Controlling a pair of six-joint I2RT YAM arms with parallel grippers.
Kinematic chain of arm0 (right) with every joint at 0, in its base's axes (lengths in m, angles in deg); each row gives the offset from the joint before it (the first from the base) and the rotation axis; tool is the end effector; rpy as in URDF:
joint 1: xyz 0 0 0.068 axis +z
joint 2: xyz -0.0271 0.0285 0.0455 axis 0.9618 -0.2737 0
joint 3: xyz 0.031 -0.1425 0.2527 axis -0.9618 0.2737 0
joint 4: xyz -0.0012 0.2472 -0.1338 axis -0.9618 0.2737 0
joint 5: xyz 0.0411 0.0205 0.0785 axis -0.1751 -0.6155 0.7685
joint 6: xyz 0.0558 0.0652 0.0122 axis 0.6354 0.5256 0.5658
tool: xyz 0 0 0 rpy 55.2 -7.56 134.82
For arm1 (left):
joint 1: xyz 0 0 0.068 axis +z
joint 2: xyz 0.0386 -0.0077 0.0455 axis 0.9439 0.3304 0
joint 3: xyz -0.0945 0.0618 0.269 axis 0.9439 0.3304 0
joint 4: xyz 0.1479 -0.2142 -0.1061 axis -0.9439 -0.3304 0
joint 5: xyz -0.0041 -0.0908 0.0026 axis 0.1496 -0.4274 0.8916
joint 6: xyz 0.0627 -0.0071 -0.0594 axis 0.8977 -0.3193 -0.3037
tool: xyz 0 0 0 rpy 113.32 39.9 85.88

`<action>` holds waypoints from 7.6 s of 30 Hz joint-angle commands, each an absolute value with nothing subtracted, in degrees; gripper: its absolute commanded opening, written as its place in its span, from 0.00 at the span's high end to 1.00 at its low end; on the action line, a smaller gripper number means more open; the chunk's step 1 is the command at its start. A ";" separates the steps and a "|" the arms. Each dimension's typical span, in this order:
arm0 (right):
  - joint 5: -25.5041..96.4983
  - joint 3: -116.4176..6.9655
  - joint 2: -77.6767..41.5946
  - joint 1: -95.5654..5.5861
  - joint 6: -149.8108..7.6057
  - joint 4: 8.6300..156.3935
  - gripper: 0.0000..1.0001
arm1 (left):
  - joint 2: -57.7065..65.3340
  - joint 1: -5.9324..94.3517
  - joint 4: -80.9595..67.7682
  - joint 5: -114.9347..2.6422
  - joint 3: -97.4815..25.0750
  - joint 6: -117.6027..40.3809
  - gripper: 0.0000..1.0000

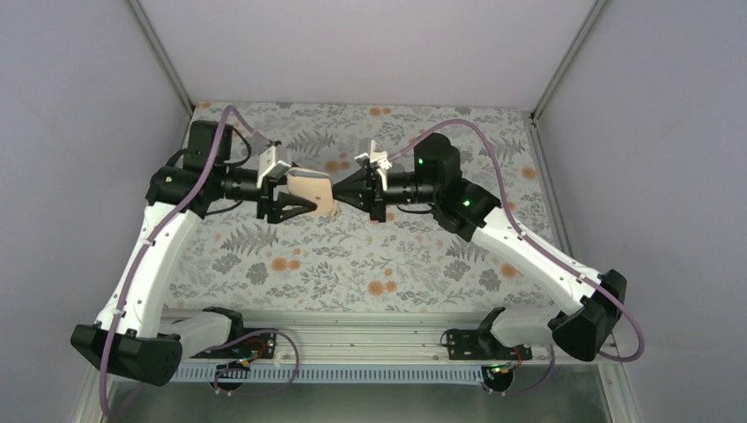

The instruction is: Take the credit cards out of the card holder

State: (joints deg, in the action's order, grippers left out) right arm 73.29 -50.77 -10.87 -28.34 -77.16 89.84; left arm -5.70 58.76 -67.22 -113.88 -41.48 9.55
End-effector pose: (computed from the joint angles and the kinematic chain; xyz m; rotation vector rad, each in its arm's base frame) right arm 0.1947 0.2782 0.4130 -1.2486 1.3958 1.2642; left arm 0.2051 -0.1148 0.4074 1.2669 1.5854 -1.0818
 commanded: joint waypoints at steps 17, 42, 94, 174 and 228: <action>42.83 -50.53 -17.00 -27.32 -51.12 86.12 0.96 | -0.07 58.66 -49.59 -86.91 -39.18 -8.85 0.00; 68.21 -54.80 -6.99 -30.17 -90.22 100.67 0.96 | -4.36 65.61 -65.25 -105.61 -46.18 4.12 0.00; 49.36 -51.04 -10.64 -29.43 -79.65 91.91 0.10 | -2.69 59.67 -47.89 -94.28 -38.38 -14.18 0.97; 40.54 -54.24 -19.49 -28.33 -72.07 92.24 0.83 | -2.65 59.67 -53.42 -102.69 -39.05 -6.56 0.89; 42.03 -45.27 -8.45 -38.86 -70.53 94.11 0.17 | -3.14 53.75 -53.99 -67.15 -44.34 -9.37 0.98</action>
State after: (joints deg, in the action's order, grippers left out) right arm 50.51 -46.58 -9.21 -38.15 -72.29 91.39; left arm -2.49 53.67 -53.82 -76.64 -41.55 -8.38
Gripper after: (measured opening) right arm 0.834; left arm 0.033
